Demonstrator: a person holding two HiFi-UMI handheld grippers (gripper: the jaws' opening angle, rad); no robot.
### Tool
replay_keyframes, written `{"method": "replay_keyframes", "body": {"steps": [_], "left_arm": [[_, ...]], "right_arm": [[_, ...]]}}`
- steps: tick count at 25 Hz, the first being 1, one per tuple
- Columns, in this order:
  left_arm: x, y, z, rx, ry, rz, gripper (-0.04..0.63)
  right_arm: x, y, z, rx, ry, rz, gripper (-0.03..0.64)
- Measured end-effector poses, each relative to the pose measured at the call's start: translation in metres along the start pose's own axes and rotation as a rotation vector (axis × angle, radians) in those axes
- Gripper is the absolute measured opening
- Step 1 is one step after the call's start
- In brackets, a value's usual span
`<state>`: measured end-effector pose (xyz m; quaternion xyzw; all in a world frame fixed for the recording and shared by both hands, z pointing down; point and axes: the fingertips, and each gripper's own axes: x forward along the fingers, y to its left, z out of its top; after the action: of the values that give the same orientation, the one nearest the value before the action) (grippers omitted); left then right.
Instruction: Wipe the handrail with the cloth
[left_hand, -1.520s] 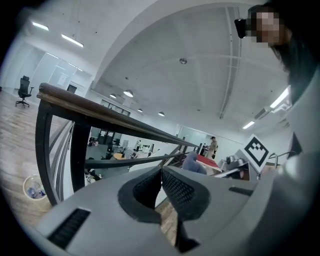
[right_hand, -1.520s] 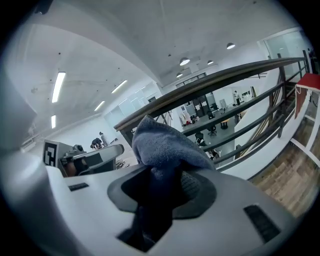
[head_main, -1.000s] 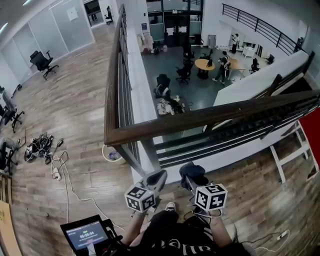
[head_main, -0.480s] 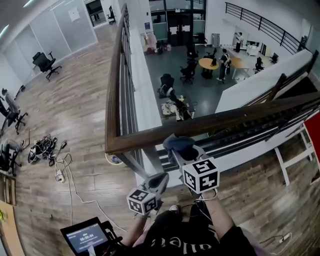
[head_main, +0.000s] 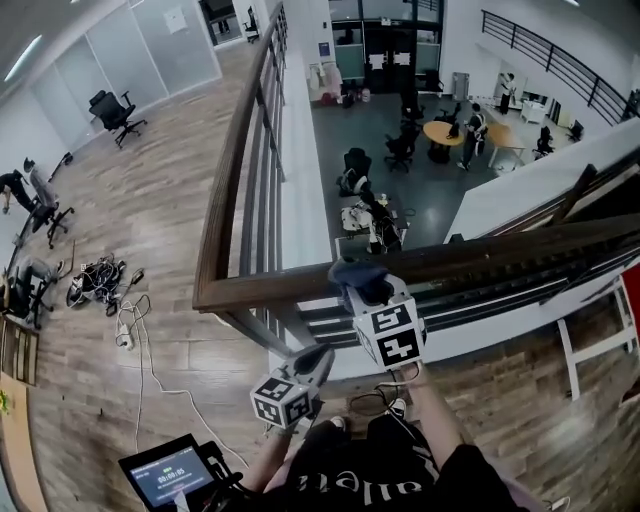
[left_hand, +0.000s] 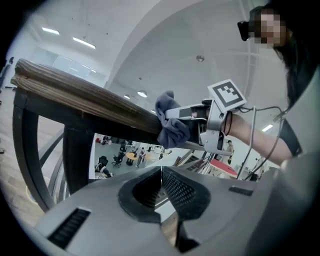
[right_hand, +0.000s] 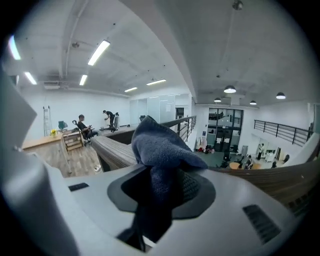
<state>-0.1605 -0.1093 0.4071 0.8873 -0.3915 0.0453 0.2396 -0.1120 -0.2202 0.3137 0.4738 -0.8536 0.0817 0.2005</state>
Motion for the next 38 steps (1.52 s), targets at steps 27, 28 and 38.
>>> {"method": "replay_keyframes", "body": {"steps": [27,28,38], "left_arm": [[0.205,-0.126,-0.042,-0.01,0.068,-0.02,0.0],[0.205,-0.126,-0.042,-0.013,0.07,-0.018,0.0],[0.198,-0.121,-0.052,-0.036,0.082,-0.003,0.0]], "right_arm": [[-0.151,-0.392,-0.109,0.284,-0.062,-0.229,0.109],[-0.157,-0.402,-0.112,0.294,-0.064,-0.25,0.109],[-0.184,-0.449,-0.127,0.34,-0.078,-0.407,0.109]]}}
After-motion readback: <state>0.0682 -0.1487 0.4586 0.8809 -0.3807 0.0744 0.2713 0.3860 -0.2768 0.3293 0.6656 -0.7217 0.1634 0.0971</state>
